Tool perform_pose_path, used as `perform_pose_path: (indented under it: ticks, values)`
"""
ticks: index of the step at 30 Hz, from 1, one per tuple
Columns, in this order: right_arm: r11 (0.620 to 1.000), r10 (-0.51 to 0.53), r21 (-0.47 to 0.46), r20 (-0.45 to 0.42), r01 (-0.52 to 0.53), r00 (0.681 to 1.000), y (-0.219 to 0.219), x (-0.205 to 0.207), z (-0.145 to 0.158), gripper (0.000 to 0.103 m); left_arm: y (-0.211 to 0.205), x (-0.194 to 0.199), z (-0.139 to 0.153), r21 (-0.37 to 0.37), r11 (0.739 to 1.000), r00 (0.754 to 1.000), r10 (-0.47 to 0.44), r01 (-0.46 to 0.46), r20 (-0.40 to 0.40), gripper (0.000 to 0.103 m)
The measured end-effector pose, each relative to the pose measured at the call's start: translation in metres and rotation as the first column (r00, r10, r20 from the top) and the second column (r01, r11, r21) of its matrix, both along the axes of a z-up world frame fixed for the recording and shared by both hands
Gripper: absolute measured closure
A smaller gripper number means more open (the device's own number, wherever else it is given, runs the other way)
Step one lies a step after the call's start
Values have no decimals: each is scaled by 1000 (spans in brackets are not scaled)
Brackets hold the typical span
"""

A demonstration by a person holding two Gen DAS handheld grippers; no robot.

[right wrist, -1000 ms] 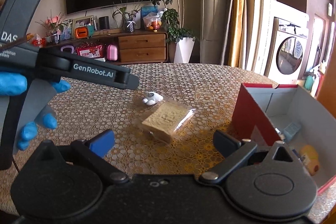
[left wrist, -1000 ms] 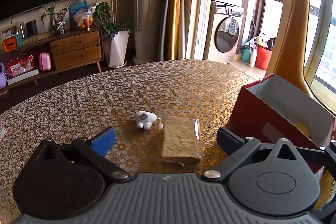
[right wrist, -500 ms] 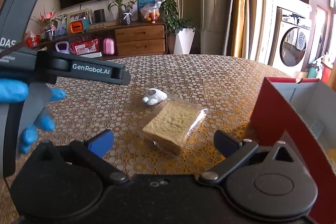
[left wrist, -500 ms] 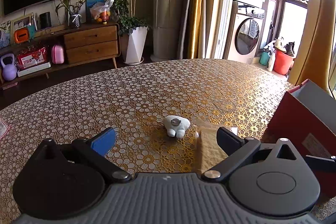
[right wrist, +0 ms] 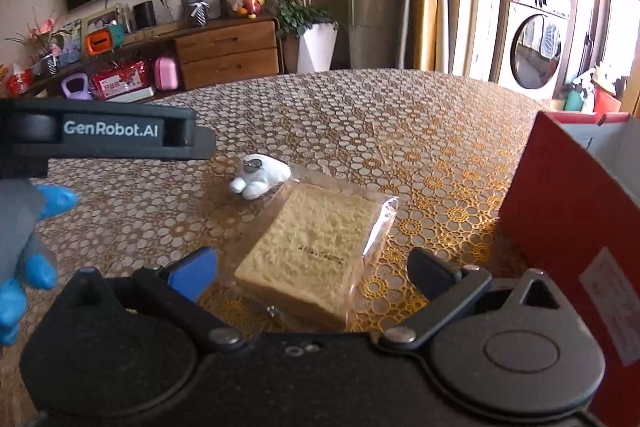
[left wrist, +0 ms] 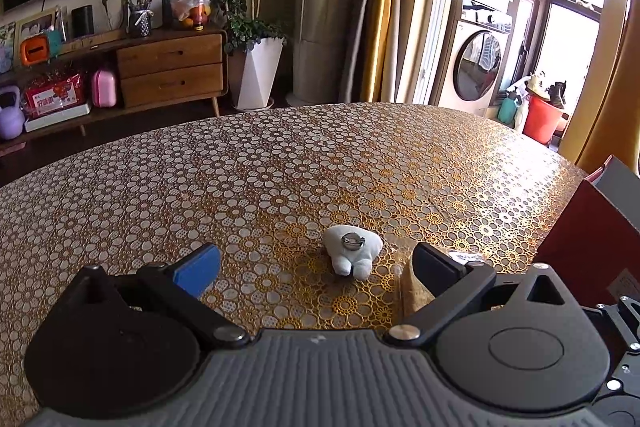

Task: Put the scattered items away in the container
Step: 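Lower right tool around bread packet while left tool approaches the white toy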

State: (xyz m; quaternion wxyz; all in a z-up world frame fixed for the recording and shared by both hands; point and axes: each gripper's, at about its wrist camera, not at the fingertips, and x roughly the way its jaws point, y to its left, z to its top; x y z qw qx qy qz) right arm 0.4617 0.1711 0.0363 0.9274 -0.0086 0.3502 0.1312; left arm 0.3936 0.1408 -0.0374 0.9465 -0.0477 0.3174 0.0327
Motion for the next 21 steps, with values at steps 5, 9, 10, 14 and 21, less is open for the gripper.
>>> perform_pose_path:
  ticks: [5,9,10,14,21]
  values:
    - [999,-39,16,-42,39,998,4,17,-13,0,3,18,-6,8,1000,1000,20,-20,-4,0]
    - [998,-62,19,-62,64,996,9,28,-18,0,7,27,-12,10,999,999,40,-40,-11,0]
    - [998,-64,10,-61,65,996,13,31,-19,0,8,29,-14,8,999,999,42,-42,-14,0]
    - [998,-60,-38,-74,57,995,24,39,-27,0,5,34,-19,11,999,999,30,-30,-25,0]
    - [999,-13,-37,-75,10,997,16,38,-27,0,-3,42,-25,21,1000,1000,-6,7,-24,0]
